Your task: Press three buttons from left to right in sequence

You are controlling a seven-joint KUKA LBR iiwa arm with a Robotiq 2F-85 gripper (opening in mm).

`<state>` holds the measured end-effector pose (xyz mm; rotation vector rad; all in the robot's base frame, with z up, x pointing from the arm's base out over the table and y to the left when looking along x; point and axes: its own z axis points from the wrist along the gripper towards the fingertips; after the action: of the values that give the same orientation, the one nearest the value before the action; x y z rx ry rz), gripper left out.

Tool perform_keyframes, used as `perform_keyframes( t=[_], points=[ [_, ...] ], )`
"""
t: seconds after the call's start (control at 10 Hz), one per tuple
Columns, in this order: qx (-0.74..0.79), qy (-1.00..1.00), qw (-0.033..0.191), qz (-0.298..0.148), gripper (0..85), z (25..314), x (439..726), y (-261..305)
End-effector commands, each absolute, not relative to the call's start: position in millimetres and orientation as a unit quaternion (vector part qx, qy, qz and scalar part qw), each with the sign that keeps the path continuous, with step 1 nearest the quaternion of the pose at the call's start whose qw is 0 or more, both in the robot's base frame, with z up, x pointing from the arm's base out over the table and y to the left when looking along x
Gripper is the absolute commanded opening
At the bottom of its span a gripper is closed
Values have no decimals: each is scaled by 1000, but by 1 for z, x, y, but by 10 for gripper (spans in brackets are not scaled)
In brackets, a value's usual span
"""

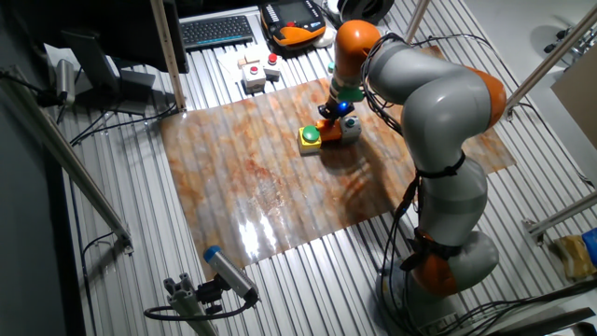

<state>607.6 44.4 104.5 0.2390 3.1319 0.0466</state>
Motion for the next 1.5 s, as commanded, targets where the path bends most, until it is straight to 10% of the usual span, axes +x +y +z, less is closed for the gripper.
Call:
perform_keyframes(
  t=[0.0, 1.4],
  points=[
    [76, 997, 0, 15, 0, 103, 608, 45],
    [105, 993, -14, 45, 0, 134, 606, 87]
  ],
)
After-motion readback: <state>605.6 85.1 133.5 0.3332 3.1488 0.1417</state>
